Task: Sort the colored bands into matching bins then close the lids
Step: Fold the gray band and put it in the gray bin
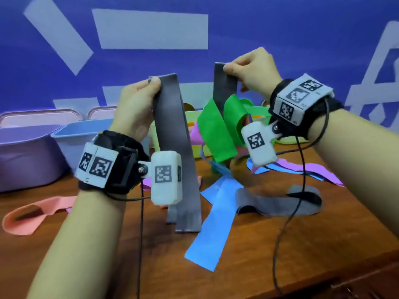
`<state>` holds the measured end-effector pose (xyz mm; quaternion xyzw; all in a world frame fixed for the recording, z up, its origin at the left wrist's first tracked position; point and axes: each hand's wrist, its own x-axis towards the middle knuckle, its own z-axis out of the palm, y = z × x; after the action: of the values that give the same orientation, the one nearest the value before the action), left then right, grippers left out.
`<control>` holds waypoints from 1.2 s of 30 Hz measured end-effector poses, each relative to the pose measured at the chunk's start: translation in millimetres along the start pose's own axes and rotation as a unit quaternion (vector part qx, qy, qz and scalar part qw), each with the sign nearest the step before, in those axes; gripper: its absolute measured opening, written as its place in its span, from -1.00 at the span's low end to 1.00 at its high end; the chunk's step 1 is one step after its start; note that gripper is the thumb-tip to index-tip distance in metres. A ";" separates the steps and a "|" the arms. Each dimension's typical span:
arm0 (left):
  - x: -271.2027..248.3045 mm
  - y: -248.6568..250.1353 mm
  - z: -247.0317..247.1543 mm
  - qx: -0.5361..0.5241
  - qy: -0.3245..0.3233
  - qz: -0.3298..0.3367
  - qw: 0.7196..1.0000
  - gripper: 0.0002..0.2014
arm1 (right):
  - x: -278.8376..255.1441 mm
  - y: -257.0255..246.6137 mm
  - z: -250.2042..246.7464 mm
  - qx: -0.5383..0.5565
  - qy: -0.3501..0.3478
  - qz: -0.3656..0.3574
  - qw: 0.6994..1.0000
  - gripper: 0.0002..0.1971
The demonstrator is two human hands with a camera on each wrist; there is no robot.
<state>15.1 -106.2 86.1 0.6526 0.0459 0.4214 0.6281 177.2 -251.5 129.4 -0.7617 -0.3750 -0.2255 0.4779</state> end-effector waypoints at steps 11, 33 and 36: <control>21.2 2.5 -45.0 -0.024 0.063 0.007 0.998 -0.63 | 53.2 -32.1 4.6 -0.029 -0.044 -0.046 0.998 -0.77; 21.8 -11.6 -40.2 0.043 0.043 -0.021 0.998 -0.81 | -27.8 -51.5 56.0 0.356 -0.302 -0.059 0.882 -0.59; 19.0 -13.5 -28.6 0.018 -0.011 -0.040 0.999 -0.83 | -40.0 -47.6 78.4 0.334 -0.233 -0.070 0.911 -0.69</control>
<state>16.3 -69.9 79.7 0.6663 0.0726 0.3879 0.6327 113.9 -182.9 93.4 -0.5601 -0.5815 0.0641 0.5866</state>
